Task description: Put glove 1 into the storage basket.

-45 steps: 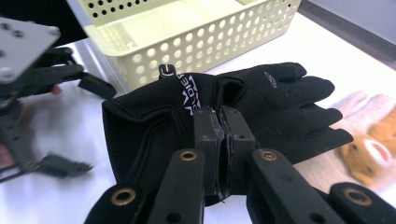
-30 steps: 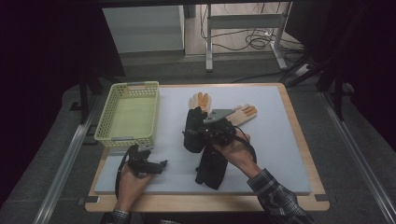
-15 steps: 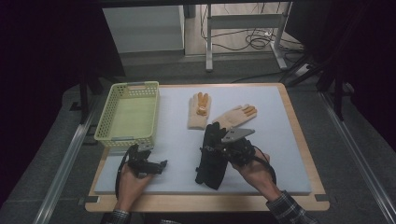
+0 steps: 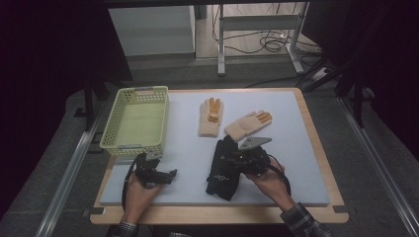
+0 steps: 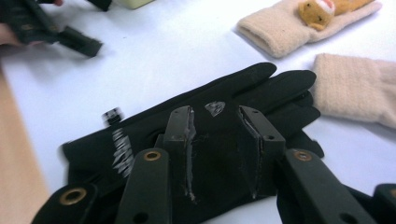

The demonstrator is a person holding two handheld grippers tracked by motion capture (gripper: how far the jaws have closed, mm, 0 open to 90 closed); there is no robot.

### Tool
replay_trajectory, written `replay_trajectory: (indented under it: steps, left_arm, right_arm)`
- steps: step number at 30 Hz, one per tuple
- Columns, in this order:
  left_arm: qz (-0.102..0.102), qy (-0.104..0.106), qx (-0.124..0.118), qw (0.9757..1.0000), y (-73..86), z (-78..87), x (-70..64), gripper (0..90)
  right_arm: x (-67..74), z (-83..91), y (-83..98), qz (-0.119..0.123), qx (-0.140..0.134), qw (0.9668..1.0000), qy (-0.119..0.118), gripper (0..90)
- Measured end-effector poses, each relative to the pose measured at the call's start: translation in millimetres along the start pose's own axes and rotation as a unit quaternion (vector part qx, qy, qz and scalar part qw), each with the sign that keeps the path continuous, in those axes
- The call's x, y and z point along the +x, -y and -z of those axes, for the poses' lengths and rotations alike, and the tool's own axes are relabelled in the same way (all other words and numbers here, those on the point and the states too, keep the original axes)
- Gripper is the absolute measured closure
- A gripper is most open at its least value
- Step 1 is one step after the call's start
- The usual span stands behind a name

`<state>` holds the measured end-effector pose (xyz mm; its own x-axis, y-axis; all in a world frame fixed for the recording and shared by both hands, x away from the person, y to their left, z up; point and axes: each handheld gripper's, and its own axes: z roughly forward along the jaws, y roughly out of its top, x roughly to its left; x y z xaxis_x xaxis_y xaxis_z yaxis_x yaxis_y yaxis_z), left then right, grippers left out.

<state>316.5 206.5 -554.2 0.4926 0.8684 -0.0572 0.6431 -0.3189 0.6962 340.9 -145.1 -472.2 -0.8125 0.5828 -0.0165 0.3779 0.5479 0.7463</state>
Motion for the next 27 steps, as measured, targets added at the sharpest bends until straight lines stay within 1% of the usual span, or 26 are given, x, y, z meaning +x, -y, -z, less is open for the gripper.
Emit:
replay_trajectory:
  steps: [1, 2, 4, 5, 6, 7, 8, 9, 10, 11, 12, 13, 16, 18, 22, 24, 26, 27]
  left_arm:
    - [0.0, 0.0, 0.0, 1.0, 0.0, 0.0, 0.0, 1.5]
    - [0.0, 0.0, 0.0, 1.0, 0.0, 0.0, 0.0, 1.5]
    - [-0.002, 0.0, 0.002, 1.0, 0.0, 0.2, 0.3, 1.5]
    - [-0.002, 0.0, 0.002, 1.0, 0.0, 0.2, 0.3, 1.5]
    - [-0.002, 0.0, 0.002, 1.0, 0.0, 0.2, 0.3, 1.5]
    - [-0.002, 0.0, 0.002, 1.0, 0.0, 0.2, 0.3, 1.5]
    - [-0.002, 0.0, 0.001, 1.0, 0.0, 0.2, 0.3, 1.5]
    - [-0.002, 0.0, 0.001, 1.0, 0.0, 0.3, 0.3, 1.5]
    - [-0.002, 0.0, 0.001, 1.0, 0.0, 0.2, 0.2, 1.5]
    - [-0.002, 0.0, 0.001, 1.0, 0.0, 0.2, 0.2, 1.5]
    - [-0.002, 0.0, 0.002, 1.0, 0.0, 0.2, 0.2, 1.5]
    - [-0.002, 0.0, 0.002, 1.0, 0.0, 0.2, 0.3, 1.5]
    - [-0.002, 0.0, 0.002, 1.0, 0.0, 0.2, 0.2, 1.5]
    - [-0.001, 0.0, 0.001, 1.0, 0.0, 0.0, 0.1, 1.5]
    - [0.0, 0.0, 0.0, 1.0, 0.0, -0.1, 0.0, 1.5]
    - [0.0, 0.0, 0.0, 1.0, 0.0, 0.0, 0.0, 1.5]
    - [0.0, 0.0, 0.0, 1.0, 0.0, 0.0, 0.0, 1.5]
    - [0.0, 0.0, 0.0, 1.0, 0.0, -0.1, 0.0, 1.4]
  right_arm:
    - [-3.0, -6.3, -0.2, -0.004, -0.001, 1.0, -0.004, 58.7]
    - [-5.3, -13.3, -0.3, -0.007, 0.0, 1.0, -0.007, 57.4]
    - [-9.0, -27.4, -0.2, -0.004, 0.006, 0.9999, -0.009, 52.7]
    - [-10.6, -36.3, -0.1, 0.001, 0.011, 0.9999, -0.008, 49.9]
    - [-10.6, -36.3, -0.1, 0.001, 0.011, 0.9999, -0.008, 49.9]
    - [-12.1, -48.2, 1.3, 0.014, 0.025, 0.9996, 0.003, 49.9]
    - [-12.6, -54.3, 3.1, 0.021, 0.035, 0.9991, 0.013, 51.8]
    - [-12.9, -59.4, 5.9, 0.025, 0.034, 0.999, 0.015, 57.2]
    - [-12.0, -60.3, 8.2, 0.029, 0.025, 0.9989, 0.027, 66.5]
    - [-11.0, -59.8, 9.1, 0.037, 0.027, 0.998, 0.043, 75.4]
    - [-11.4, -59.0, 9.4, 0.039, 0.032, 0.9979, 0.04, 88.7]
    - [-11.0, -60.5, 10.4, 0.028, 0.04, 0.9984, 0.027, 88.9]
    - [-4.5, -61.1, 10.5, 0.043, 0.043, 0.9971, 0.046, 89.1]
    - [-2.1, -58.2, 7.6, 0.046, 0.041, 0.9969, 0.048, 89.2]
    - [-0.2, -41.8, 0.6, 0.04, 0.021, 0.9981, 0.043, 89.2]
    - [1.0, -32.0, -2.8, 0.035, 0.016, 0.9985, 0.039, 89.2]
    - [0.2, -24.9, -5.2, 0.034, 0.019, 0.9981, 0.049, 88.9]
    - [-2.5, -22.1, -6.0, 0.03, 0.014, 0.9976, 0.06, 88.6]
